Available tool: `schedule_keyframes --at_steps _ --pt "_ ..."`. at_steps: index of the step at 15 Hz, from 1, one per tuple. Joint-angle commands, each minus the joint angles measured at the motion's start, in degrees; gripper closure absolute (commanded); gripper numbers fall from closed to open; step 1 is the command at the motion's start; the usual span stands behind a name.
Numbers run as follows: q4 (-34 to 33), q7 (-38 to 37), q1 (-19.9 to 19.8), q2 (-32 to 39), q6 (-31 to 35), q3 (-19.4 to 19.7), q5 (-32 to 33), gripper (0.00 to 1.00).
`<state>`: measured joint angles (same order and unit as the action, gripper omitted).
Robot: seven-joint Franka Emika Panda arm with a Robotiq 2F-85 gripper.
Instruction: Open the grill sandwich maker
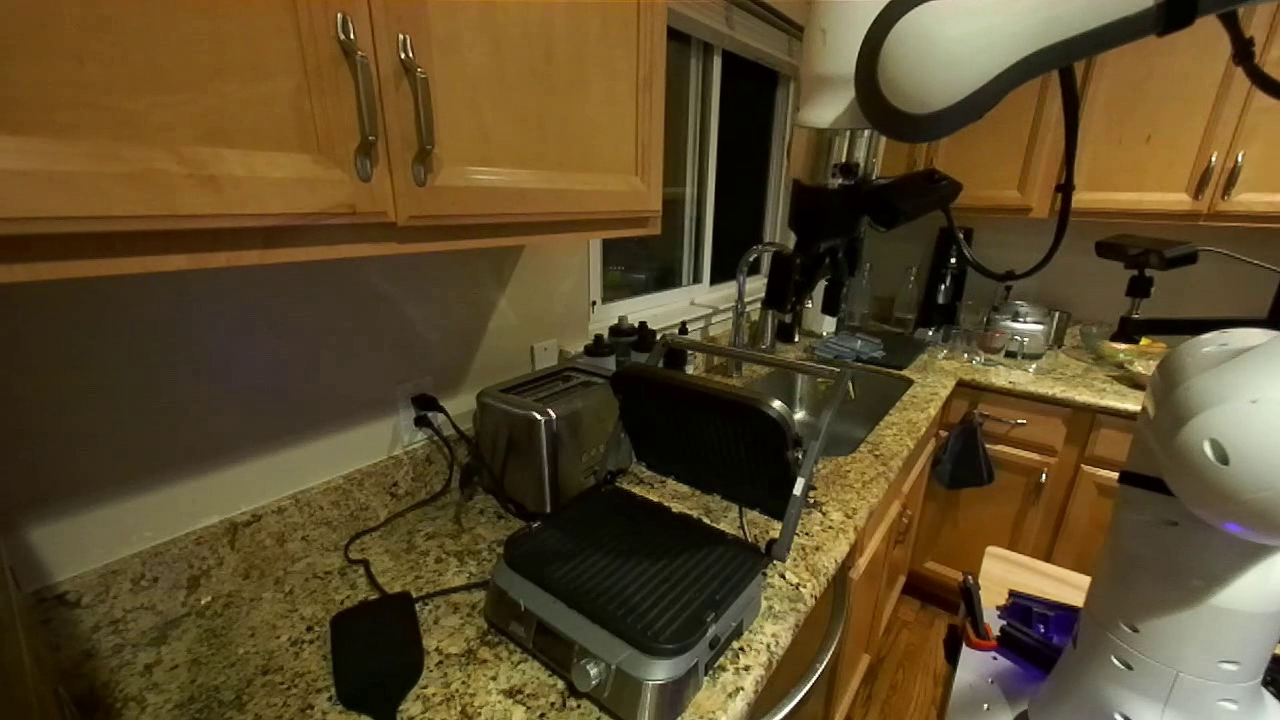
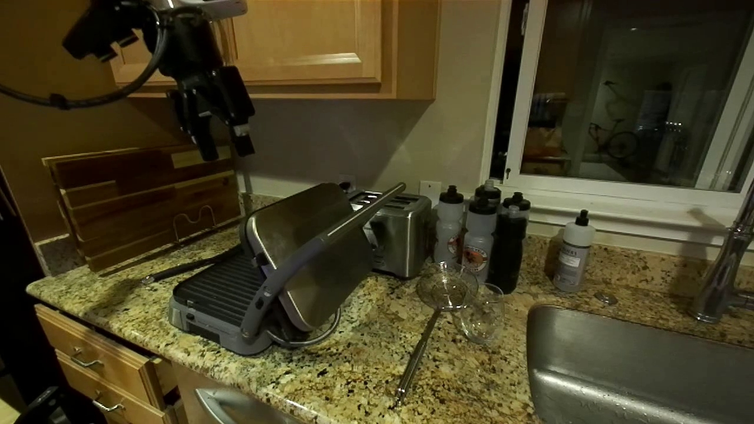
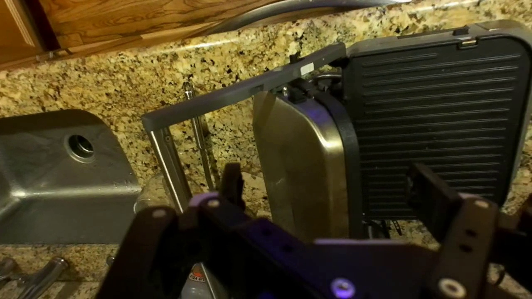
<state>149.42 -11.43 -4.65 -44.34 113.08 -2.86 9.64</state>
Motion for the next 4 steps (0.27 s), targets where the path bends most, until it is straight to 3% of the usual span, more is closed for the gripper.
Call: schedule_keyframes --at_steps 1,4 --pt "0.0 -0.6 0.0 -0.1 -0.2 -0.6 -0.2 0.00" --pt "0.4 -1.5 0.1 -0.1 -0.2 -1.5 -0.1 0.00"
